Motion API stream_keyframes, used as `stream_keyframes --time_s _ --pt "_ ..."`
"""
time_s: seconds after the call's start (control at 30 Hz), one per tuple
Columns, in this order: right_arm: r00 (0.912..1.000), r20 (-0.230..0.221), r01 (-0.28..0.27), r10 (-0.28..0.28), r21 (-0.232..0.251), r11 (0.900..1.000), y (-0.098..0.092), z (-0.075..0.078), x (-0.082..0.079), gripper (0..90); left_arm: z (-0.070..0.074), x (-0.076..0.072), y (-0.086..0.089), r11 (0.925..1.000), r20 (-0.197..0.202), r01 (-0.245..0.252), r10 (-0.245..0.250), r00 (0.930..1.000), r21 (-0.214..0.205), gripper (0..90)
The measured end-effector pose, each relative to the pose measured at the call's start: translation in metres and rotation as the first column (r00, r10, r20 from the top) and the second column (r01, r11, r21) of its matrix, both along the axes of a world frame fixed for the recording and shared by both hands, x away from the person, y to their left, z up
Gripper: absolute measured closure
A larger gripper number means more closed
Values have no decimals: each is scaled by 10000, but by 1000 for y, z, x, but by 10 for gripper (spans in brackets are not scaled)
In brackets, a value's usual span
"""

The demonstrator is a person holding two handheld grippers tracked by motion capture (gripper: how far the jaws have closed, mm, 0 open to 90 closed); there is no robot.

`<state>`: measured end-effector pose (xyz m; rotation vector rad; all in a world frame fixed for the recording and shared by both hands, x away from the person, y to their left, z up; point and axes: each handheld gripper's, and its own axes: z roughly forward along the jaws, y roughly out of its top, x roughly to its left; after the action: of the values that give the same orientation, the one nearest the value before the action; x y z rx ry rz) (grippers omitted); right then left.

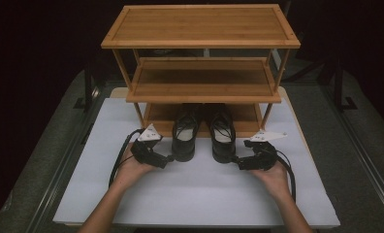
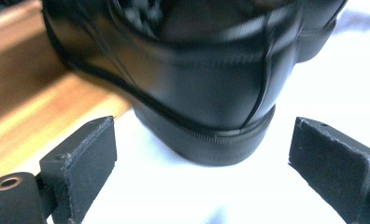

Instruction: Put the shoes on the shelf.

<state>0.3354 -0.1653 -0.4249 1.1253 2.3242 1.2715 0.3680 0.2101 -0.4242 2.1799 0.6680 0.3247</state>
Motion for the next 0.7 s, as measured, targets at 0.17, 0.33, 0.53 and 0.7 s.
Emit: stream_keyframes --time_s 0.17,0.33,0.53,0.7 --pt "9990 -388 -234 216 -491 9985 9 -16 5 87 -12 6 -6 9997 -73 225 -225 9997 79 73" --pt "9985 -439 -360 331 -665 9971 18 -27 11 74 -24 11 -14 9986 -144 454 -450 9989 266 49" --pt "9983 -536 -287 248 -747 9968 26 -32 18 77 -28 15 -22 9975 -133 638 -634 9979 302 49" --pt "9984 -542 -213 180 -611 9979 29 -32 19 77 -27 17 -28 9979 -214 508 -500 9985 399 26"
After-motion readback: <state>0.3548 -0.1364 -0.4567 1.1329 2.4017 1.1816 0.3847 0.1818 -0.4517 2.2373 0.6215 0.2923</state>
